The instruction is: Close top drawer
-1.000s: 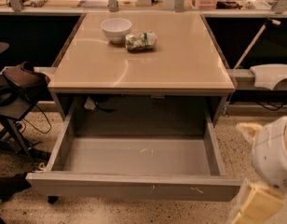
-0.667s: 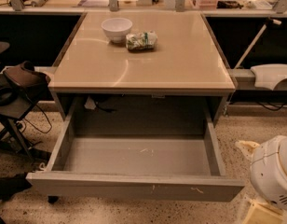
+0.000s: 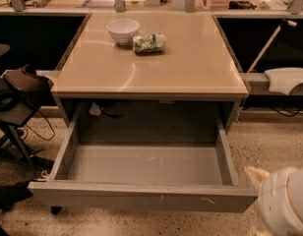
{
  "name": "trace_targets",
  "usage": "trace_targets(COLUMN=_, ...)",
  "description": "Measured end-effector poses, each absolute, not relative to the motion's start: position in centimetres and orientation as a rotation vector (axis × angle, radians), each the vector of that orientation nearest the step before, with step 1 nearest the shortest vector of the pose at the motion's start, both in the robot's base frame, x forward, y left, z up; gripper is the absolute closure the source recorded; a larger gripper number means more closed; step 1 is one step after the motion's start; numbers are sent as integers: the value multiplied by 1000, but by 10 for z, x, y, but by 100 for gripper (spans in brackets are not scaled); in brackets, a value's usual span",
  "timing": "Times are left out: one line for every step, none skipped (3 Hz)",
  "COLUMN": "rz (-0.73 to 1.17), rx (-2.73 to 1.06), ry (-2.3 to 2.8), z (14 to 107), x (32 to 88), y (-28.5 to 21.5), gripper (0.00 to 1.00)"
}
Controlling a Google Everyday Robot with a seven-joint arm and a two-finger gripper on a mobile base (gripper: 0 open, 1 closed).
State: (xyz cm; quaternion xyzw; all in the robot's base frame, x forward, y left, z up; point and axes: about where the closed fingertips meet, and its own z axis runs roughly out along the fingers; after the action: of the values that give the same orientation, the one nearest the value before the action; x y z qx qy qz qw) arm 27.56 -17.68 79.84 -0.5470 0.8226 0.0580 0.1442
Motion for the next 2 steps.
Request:
trace_targets(rz=276, rx=-1558, ry=2411, z=741, x=230, y=-161, gripper=0)
trace_targets(rz=406, rx=-1562, ry=2440, z=690, x=199, y=-148, gripper=0)
